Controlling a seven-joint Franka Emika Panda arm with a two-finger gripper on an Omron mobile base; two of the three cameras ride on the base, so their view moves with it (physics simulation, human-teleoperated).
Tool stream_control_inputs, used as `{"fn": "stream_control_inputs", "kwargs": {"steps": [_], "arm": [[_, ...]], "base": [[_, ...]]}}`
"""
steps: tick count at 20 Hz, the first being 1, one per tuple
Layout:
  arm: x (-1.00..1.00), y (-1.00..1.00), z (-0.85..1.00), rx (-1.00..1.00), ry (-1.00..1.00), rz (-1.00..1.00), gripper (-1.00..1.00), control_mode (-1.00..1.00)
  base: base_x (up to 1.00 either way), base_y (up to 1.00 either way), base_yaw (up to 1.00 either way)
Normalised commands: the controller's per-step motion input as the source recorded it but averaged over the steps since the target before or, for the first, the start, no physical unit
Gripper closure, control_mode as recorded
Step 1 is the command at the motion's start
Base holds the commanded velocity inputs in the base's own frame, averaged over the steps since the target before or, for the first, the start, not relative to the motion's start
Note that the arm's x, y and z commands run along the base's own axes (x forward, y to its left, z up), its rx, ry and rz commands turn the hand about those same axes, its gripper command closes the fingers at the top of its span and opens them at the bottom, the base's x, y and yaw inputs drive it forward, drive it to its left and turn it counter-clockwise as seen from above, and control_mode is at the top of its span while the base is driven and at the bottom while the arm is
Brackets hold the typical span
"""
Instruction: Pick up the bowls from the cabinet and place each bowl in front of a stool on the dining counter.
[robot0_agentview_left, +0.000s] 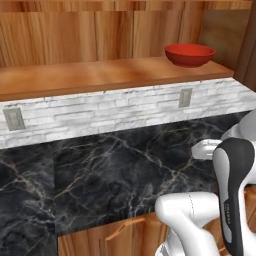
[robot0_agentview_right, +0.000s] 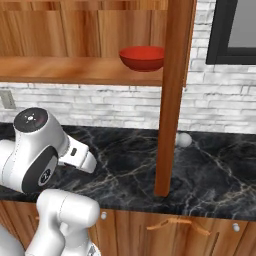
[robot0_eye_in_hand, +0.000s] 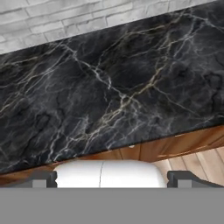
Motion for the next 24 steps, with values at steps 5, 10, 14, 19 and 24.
{"fn": "stream_control_inputs", "kwargs": {"steps": [5,10,14,19,24], "arm": [[0.0,-0.01,0.18,0.0,0.0,-0.07,-1.0,-1.0],[0.0,0.0,0.56,0.0,0.0,-0.18,-1.0,-1.0],[0.01,-0.02,0.56,0.03,-0.02,-0.16,-1.0,-1.0],[0.0,-0.15,0.36,0.03,-0.15,-0.08,-1.0,-1.0],[0.03,0.0,0.51,0.0,-0.23,-0.13,-1.0,-1.0]], "base": [[0.0,0.0,0.0],[0.0,0.0,0.0],[0.0,0.0,0.0],[0.0,0.0,0.0],[0.0,0.0,0.0]]}}
